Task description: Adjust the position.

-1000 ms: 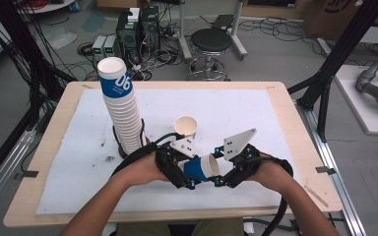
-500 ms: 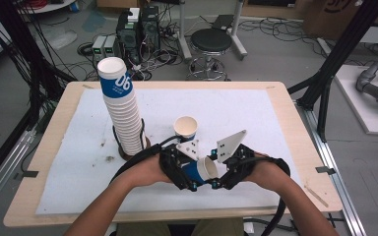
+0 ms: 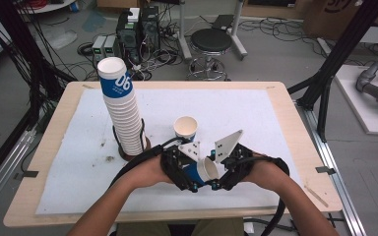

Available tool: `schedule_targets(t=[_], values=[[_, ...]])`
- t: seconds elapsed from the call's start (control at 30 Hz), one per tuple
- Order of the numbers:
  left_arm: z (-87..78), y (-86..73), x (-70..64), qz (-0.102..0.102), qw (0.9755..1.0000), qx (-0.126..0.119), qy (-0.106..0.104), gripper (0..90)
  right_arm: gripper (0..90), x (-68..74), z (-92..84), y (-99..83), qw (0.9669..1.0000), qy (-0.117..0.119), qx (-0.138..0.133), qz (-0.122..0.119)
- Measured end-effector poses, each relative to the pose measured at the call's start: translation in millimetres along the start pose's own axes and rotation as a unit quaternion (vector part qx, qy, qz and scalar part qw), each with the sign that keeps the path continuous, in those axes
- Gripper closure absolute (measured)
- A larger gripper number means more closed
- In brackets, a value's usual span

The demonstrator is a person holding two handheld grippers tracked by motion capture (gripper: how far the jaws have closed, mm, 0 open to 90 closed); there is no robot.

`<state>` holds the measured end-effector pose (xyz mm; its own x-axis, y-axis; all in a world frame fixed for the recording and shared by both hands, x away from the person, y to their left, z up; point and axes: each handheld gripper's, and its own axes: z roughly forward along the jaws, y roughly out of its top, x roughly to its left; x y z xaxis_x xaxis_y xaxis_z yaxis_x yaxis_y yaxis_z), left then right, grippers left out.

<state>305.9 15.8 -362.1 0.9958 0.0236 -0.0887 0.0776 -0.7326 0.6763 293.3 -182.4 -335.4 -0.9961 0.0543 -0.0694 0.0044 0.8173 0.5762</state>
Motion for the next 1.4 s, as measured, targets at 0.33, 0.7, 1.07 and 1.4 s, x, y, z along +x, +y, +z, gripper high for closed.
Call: schedule_targets(t=[0.33, 0.7, 1.07, 1.4], values=[[-1.9, -14.2, 4.0, -0.033, 0.9969, -0.071, -0.003, 28.2, 21.1, -2.2, -13.8, -9.2, 0.9944, -0.007, -0.099, 0.037], [-3.5, -31.7, 8.2, -0.056, 0.9889, -0.136, 0.021, 26.8, 20.9, -8.8, -41.1, -29.3, 0.9746, -0.034, -0.200, 0.095], [-4.4, -48.2, 7.7, -0.064, 0.9755, -0.205, 0.048, 26.4, 20.9, -11.9, -51.6, -53.2, 0.9606, -0.104, -0.216, 0.140], [-5.2, -66.2, 7.3, -0.067, 0.9532, -0.287, 0.068, 26.7, 20.9, -13.8, -49.0, -78.0, 0.9492, -0.155, -0.207, 0.180]])
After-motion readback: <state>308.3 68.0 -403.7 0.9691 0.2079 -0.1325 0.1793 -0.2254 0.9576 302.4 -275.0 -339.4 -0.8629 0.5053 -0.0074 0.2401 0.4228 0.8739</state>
